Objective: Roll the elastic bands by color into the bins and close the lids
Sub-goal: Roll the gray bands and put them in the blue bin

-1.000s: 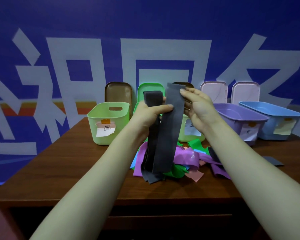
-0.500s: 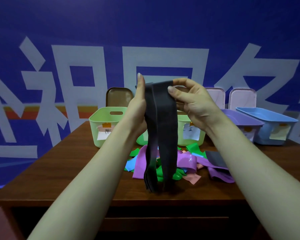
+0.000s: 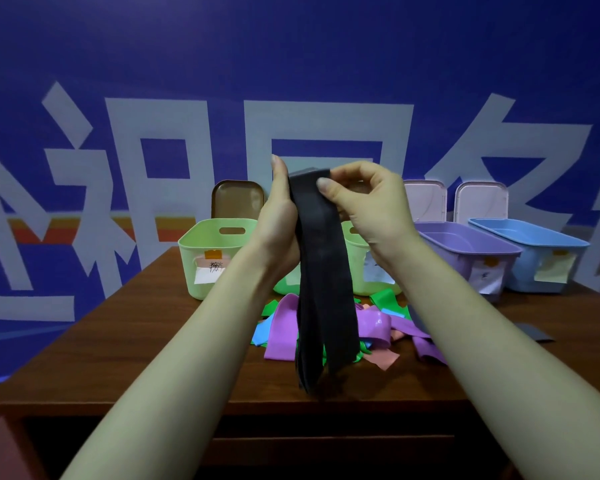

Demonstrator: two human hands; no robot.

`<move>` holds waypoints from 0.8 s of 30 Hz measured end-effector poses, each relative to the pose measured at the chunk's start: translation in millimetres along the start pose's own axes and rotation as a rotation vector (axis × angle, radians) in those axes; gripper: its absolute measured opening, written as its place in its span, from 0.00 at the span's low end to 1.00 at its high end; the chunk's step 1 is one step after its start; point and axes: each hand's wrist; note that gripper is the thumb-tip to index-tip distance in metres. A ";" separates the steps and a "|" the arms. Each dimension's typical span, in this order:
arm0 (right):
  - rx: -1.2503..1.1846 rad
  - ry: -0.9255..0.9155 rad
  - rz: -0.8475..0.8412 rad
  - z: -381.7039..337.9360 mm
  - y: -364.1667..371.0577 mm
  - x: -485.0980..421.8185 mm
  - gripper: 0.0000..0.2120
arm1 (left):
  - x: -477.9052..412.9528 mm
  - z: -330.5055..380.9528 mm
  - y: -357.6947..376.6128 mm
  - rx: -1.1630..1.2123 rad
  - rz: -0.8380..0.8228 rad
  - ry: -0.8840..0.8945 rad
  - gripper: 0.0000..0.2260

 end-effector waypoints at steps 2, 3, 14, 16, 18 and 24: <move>0.047 0.002 0.008 1.9 0.7 -0.7 0.04 | -0.4 -1.7 0.6 0.009 0.000 0.000 0.34; 0.067 0.003 0.012 2.6 0.7 -1.0 0.04 | -1.0 -2.9 0.8 0.000 0.006 0.005 0.33; 0.218 0.014 0.101 14.5 -2.3 -3.0 0.09 | -1.9 -10.5 8.4 -0.113 -0.034 -0.025 0.34; 0.290 -0.016 0.138 14.4 -5.2 -3.2 0.10 | -0.4 -10.6 10.2 -0.124 -0.054 -0.041 0.34; 0.342 -0.019 0.128 11.0 -10.6 -3.2 0.13 | -1.3 -11.5 10.2 -0.170 -0.025 -0.040 0.32; 0.015 0.146 -0.166 1.8 -19.9 2.9 0.14 | -4.3 -12.4 8.4 -0.139 -0.040 -0.058 0.35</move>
Point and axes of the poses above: each hand's wrist, its own x-axis away from the middle knuckle, its own y-axis out of the palm, z = x × y, and after that the axes turned 14 degrees about -x, right-handed
